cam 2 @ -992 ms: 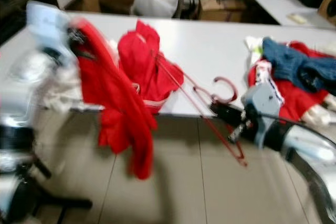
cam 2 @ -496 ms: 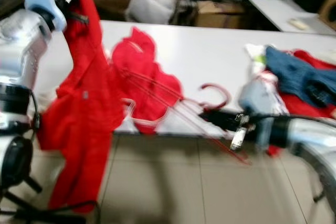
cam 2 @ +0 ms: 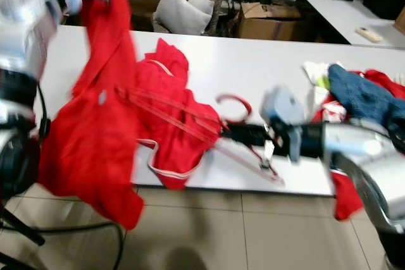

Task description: Hang hanger

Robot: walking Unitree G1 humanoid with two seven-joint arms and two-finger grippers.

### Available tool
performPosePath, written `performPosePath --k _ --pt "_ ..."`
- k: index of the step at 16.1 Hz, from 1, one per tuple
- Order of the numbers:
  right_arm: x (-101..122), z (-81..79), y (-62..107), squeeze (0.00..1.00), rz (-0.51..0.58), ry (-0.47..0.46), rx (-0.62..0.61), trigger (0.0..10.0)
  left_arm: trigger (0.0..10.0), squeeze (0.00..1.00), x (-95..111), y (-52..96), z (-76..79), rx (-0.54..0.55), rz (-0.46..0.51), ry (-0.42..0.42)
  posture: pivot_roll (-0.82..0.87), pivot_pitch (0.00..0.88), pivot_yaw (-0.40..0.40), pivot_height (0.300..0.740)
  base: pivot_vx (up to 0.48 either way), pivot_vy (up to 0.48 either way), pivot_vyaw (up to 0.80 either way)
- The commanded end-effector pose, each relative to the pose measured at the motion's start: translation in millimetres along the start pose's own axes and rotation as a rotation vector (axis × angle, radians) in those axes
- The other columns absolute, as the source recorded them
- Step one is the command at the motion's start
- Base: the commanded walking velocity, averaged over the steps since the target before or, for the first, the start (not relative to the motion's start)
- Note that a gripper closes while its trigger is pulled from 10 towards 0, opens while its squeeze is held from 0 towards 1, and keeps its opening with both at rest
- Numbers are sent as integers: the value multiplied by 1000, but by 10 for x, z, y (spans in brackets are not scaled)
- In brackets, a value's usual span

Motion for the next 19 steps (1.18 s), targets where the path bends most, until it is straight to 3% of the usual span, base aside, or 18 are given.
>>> performPosePath --k 1,3,7,8,10,11,12,14,15,16,17,19 --pt "-23 19 -57 0 -20 19 5 10000 10000 0 61 -3 -2 -13 27 25 -100 0 1 740 0 0 0" --pt "-21 231 -215 0 -45 39 -67 10000 10000 0 139 -28 158 -83 58 57 -104 0 3 740 0 0 0" --pt "44 363 -452 0 -41 57 -67 10000 10000 0 322 28 303 -197 128 91 -97 0 -20 740 0 0 0" --pt "66 501 -542 0 -53 70 -99 10000 10000 0 442 63 331 -234 162 120 -95 0 -26 740 0 0 0" --pt "77 621 -587 0 -70 91 -139 10000 10000 0 547 92 348 -258 194 144 -92 0 -38 740 0 0 0" --pt "215 983 -622 0 -61 144 -295 10000 10000 0 762 150 389 -307 265 195 -90 0 -44 740 0 0 0" --pt "273 1072 -624 0 -50 155 -339 10000 10000 0 810 166 393 -317 282 205 -91 0 -44 740 0 0 0" --pt "629 1538 -526 0 20 168 -597 10000 10000 0 1094 235 336 -315 418 241 -88 0 -44 740 0 0 0" --pt "822 1763 -382 0 24 249 -777 10000 10000 0 1262 285 252 -284 507 291 -87 0 -46 740 0 0 0" --pt "1096 1898 -214 0 109 290 -910 10000 10000 0 1393 340 165 -255 578 323 -83 0 -48 740 0 0 0" --pt "1379 1943 -84 0 238 298 -963 10000 10000 0 1473 401 105 -237 626 333 -80 0 -54 740 0 0 0" --pt "1482 1953 -61 0 280 325 -969 10000 10000 0 1480 438 95 -237 631 342 -79 0 -58 740 0 0 0"
Point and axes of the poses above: a point about 5 cm out from each wrist's last joint towards the gripper, its own y axis pointing back from the gripper into the wrist, its own x axis along the axis of the wrist's last joint, z = x × y, the point moved 4 cm from there along -y, pointing out of the wrist towards the gripper, and after that the axes turned 2 degrees about y, right-handed, at the moved point
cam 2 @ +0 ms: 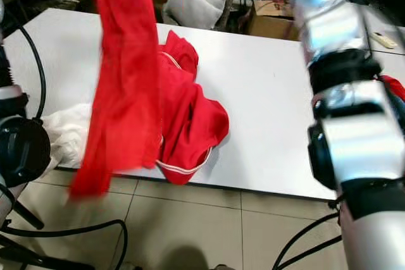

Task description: Hang hanger

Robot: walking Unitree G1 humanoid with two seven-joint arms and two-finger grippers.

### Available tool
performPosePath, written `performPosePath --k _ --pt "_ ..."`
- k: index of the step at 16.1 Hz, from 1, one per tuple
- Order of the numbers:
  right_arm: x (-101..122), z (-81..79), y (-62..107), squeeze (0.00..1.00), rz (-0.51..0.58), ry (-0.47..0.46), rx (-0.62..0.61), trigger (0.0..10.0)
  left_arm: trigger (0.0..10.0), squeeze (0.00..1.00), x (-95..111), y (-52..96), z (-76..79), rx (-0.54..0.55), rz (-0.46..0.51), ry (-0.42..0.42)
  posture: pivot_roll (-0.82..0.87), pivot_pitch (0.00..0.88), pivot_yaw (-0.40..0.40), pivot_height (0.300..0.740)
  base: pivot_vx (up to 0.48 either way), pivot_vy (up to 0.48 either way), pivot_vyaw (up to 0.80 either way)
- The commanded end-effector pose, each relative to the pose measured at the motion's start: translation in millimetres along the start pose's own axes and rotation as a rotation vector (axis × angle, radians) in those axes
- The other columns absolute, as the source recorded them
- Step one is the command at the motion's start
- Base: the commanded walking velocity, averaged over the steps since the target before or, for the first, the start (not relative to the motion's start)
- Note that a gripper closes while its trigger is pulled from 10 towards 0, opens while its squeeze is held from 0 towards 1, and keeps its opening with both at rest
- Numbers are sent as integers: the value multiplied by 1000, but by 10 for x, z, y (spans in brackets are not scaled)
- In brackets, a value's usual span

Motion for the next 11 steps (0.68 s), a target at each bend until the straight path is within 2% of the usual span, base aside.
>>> performPosePath --k 1,2,4,6,7,8,9,10,11 --pt "-111 -75 3 0 -14 7 32 10000 10000 0 -42 15 51 -17 -14 6 -79 0 -58 740 0 0 0" --pt "-246 -201 41 0 -34 24 83 10000 10000 0 -165 72 55 -6 -49 18 -82 0 -54 740 0 0 0" --pt "-487 -353 144 0 -61 49 136 10000 10000 0 -482 223 99 6 -147 -9 -88 0 -41 740 0 0 0" --pt "-612 -425 234 0 -72 61 183 10000 10000 0 -723 349 141 15 -234 -32 -89 0 -39 740 0 0 0" --pt "-682 -455 294 0 -77 64 215 10000 10000 0 -898 455 172 9 -309 -52 -94 0 -30 740 0 0 0" --pt "-784 -443 403 0 -84 71 239 10000 10000 0 -1232 689 201 1 -468 -130 -95 0 -28 740 0 0 0" --pt "-865 -385 531 0 -93 71 239 10000 10000 0 -1538 1008 226 -33 -653 -207 -104 0 -10 740 0 0 0" --pt "-905 -353 633 0 -95 61 240 10000 10000 0 -1717 1287 264 -63 -780 -201 -107 0 -5 740 0 0 0" --pt "-918 -349 672 0 -96 53 241 10000 10000 0 -1795 1419 282 -81 -839 -192 -107 0 -5 740 0 0 0"
Point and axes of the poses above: a point about 5 cm out from each wrist's last joint towards the gripper, its own y axis pointing back from the gripper into the wrist, its own x axis along the axis of the wrist's last joint, z = x × y, the point moved 4 cm from there along -y, pointing out of the wrist towards the gripper, and after that the axes turned 2 degrees about y, right-handed, at the moved point
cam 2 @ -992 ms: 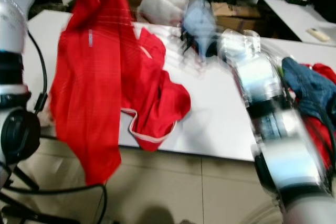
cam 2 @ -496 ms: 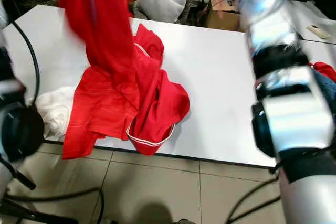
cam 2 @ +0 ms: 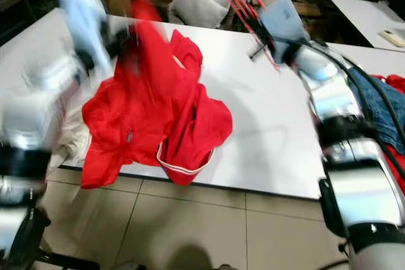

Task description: Hang hanger

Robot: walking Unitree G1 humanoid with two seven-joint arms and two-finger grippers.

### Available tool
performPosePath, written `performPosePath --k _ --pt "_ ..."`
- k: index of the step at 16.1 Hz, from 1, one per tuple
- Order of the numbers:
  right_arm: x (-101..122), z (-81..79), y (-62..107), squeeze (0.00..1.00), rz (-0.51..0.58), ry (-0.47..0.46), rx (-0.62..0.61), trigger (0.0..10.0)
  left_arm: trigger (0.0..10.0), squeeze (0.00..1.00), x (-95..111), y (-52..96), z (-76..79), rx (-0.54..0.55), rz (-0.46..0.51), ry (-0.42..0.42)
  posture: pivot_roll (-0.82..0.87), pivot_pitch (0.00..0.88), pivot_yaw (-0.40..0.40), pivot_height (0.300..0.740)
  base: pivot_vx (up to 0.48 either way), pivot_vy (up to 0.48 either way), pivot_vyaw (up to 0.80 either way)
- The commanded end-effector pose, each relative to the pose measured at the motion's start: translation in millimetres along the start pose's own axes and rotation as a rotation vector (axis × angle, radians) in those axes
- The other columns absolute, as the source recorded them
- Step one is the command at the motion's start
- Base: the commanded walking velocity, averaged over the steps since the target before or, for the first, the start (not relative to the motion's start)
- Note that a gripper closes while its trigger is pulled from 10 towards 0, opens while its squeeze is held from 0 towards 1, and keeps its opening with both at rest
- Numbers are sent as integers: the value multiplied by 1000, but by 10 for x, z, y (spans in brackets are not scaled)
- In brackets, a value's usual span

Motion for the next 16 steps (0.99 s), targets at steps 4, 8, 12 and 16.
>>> performPosePath --k 4,8,12,16 --pt "140 -60 154 0 70 -46 31 10000 10000 0 -764 154 252 -139 -342 -73 -111 0 -2 740 0 0 0" --pt "128 -194 264 0 47 -86 24 10000 10000 1000 -1125 373 422 -275 -534 -65 -116 0 3 740 0 0 0" --pt "132 -250 390 0 23 -152 -19 10000 10000 1000 -1220 412 240 -189 -565 -88 -108 0 -11 740 0 0 0" --pt "145 -299 556 0 9 -248 -65 10000 10000 1000 -1541 302 400 -181 -643 -43 -117 0 -13 740 0 0 0"
Point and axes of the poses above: a point about 5 cm out from each wrist's last joint towards the gripper, its own y axis pointing back from the gripper into the wrist, its own x axis along the axis of the wrist's last joint, z = x × y, the point moved 4 cm from there along -y, pointing out of the wrist towards the gripper, and after that the axes turned 2 degrees about y, right-handed, at the moved point
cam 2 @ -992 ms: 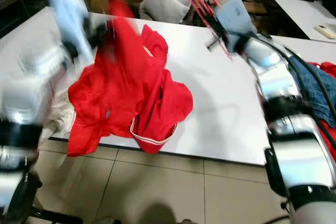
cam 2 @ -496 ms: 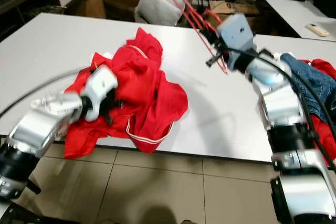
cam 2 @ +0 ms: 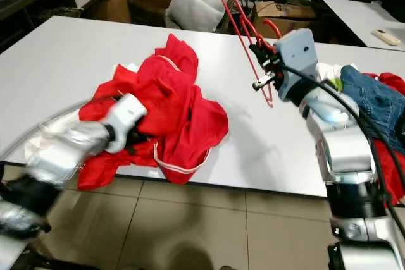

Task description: Hang hanger

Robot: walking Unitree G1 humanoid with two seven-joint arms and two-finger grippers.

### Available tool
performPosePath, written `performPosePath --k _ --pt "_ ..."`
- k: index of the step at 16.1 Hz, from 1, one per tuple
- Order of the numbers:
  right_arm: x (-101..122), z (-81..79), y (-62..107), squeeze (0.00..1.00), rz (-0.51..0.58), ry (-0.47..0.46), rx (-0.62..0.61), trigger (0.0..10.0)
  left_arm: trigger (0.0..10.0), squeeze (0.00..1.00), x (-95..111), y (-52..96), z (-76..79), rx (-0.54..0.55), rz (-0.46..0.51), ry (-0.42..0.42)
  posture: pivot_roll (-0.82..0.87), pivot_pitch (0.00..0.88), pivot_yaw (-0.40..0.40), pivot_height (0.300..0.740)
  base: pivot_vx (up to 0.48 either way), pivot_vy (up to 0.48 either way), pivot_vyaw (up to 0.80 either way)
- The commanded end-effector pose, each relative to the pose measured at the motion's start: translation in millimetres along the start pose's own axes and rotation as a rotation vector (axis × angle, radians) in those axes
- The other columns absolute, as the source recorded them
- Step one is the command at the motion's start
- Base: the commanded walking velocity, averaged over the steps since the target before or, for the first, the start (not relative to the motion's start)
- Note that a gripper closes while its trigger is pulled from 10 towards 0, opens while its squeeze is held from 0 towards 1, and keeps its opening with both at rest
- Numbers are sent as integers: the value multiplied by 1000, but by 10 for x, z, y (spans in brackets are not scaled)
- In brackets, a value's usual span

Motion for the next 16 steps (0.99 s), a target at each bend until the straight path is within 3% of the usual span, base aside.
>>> performPosePath --k 1,2,4,7,9,10,11,13,14,16 --pt "36 35 47 0 3 -8 -27 10000 10000 1000 -93 -60 -89 61 -54 -28 -124 0 -8 740 0 0 0" --pt "37 -27 82 0 -3 -26 -29 10000 10000 1000 -105 -109 -212 145 -61 -48 -134 0 2 740 0 0 0" --pt "40 -93 125 0 -13 -44 -29 10000 10000 1000 -95 -122 -318 215 -46 -89 -140 0 10 740 0 0 0" --pt "37 -142 196 0 -30 -67 -25 10000 10000 1000 53 -79 -444 286 91 -71 -141 0 14 740 0 0 0" --pt "69 -144 243 0 -29 -74 -15 10000 10000 1000 204 -33 -280 102 242 52 -141 0 17 740 0 0 0" --pt "70 -124 280 0 -40 -75 -2 10000 10000 1000 189 75 -150 -25 270 57 -135 0 14 740 0 0 0" --pt "70 -124 280 0 -40 -75 -2 10000 10000 1000 189 75 -150 -25 270 57 -135 0 14 740 0 0 0" --pt "68 -95 357 0 -76 -60 88 10000 10000 1000 141 396 -166 -117 273 -1 -127 0 6 740 0 0 0" --pt "73 -89 370 0 -82 -56 114 10000 10000 1000 151 479 -178 -138 273 -13 -127 0 6 740 0 0 0" --pt "103 -29 410 0 -95 -41 169 10000 10000 1000 274 790 -194 -201 301 -36 -116 0 -3 740 0 0 0"
Point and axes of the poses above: a point about 5 cm out from each wrist's last joint towards the gripper, its own y axis pointing back from the gripper into the wrist, its own x axis along the axis of the wrist's last joint, z = x × y, the point moved 4 cm from there along -y, pointing out of the wrist towards the gripper, and after that the axes turned 2 degrees about y, right-handed, at the moved point
